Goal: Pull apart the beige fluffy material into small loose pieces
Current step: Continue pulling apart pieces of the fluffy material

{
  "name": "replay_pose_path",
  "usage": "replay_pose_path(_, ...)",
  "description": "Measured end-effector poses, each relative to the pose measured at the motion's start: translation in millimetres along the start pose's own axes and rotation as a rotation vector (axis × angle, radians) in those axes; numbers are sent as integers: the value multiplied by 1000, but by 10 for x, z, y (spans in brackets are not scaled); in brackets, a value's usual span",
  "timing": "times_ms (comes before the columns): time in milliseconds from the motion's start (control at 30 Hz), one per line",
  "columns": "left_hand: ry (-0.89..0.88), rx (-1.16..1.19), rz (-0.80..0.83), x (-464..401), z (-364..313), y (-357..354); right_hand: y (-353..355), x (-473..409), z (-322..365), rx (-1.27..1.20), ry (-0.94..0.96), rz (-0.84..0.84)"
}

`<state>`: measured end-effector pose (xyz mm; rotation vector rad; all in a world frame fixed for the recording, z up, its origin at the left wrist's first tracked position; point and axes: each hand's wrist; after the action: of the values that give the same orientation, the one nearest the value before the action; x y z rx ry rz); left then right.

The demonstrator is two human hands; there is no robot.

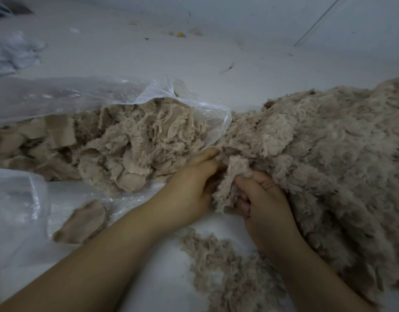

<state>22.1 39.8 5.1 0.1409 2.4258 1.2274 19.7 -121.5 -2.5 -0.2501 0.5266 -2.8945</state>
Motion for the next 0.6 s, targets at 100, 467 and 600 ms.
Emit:
replay_pose_path(100, 8, 24, 10, 13, -28, 32, -3, 4, 1, -14, 14, 23)
replay_pose_path(467, 227, 424, -173, 46, -253, 5, 72, -33, -53, 52, 53, 112)
replay_pose_path(600, 387, 723, -221, 13, -194, 29, 56, -34, -36, 92, 42, 105)
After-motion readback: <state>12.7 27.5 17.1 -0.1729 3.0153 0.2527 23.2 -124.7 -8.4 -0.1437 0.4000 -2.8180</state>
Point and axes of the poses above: each hand's wrist, its own x-axis away from the middle knuckle, its own y-axis out of the back of the hand, z = x × y, and after that the axes turned 8 degrees about -x, right-handed
